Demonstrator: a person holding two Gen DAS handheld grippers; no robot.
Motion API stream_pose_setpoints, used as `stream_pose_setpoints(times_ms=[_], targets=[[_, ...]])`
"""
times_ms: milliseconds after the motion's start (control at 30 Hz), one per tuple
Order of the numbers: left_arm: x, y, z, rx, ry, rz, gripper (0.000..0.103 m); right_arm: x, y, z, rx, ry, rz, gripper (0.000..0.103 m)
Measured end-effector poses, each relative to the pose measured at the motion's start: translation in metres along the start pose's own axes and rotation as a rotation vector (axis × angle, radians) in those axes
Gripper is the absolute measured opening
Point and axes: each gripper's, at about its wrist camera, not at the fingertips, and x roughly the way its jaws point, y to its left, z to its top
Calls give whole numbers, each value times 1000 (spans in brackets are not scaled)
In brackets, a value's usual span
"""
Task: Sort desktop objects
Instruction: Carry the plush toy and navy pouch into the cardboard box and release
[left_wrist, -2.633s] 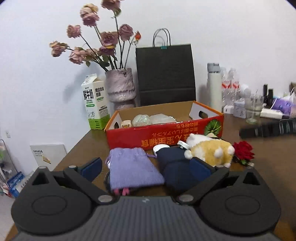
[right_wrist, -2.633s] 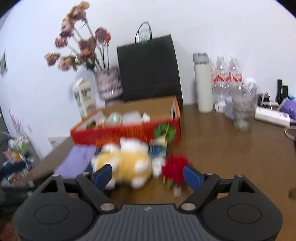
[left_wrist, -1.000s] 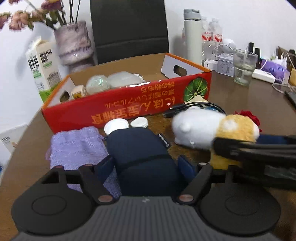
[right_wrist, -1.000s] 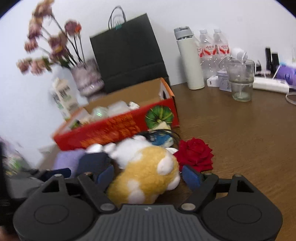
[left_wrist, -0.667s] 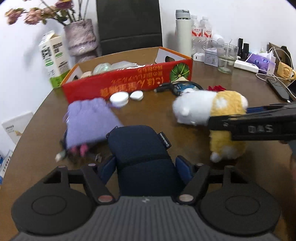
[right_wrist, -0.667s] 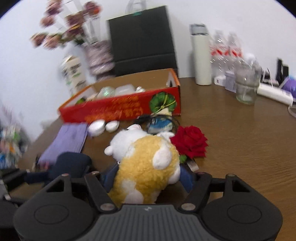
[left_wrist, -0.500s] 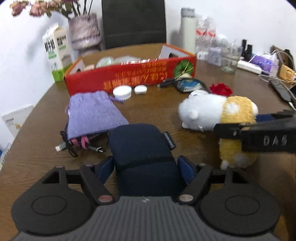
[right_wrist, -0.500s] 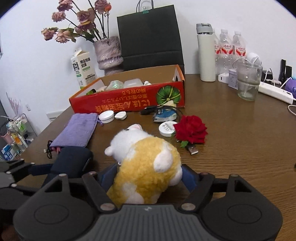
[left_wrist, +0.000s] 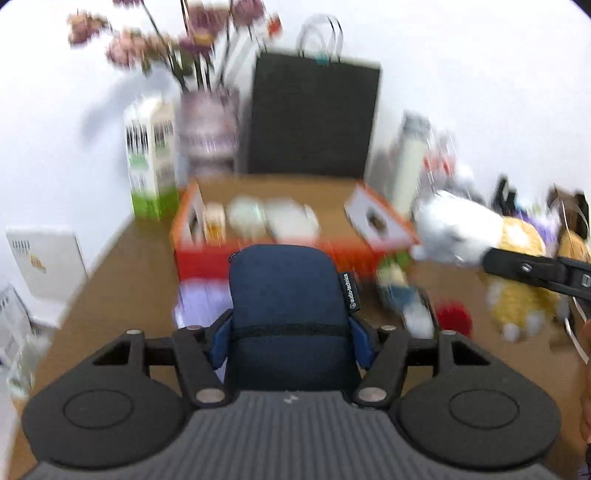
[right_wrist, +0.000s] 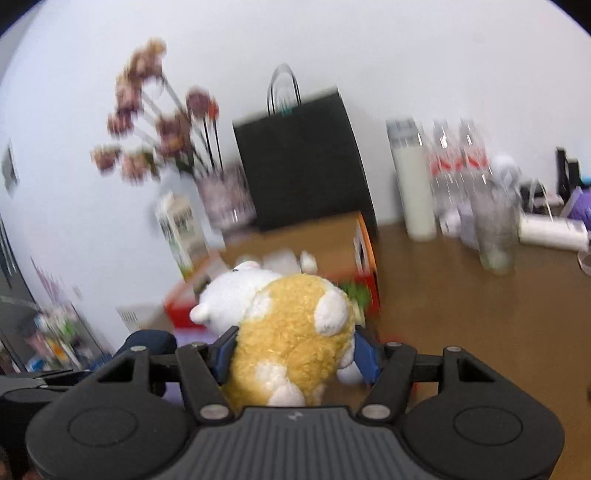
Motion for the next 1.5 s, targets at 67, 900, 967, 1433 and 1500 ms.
stream_pose_setpoints(times_ms=[67,900,967,1433,1500], targets=[[16,10,32,11,-28,0,64,14,-1,28,-17,-43,1,65],[267,49,131,25,260,123,84,329,-22,112,-130,353,-265,77],[252,52,138,10,256,135,90,317,-19,118,-126,346,-246,79],[113,40,51,-33,203,170,101,168,14,64,-139,255,-154,89],[90,31,25,-24,165,148,103,142,13,38,-123,245,-137,89]])
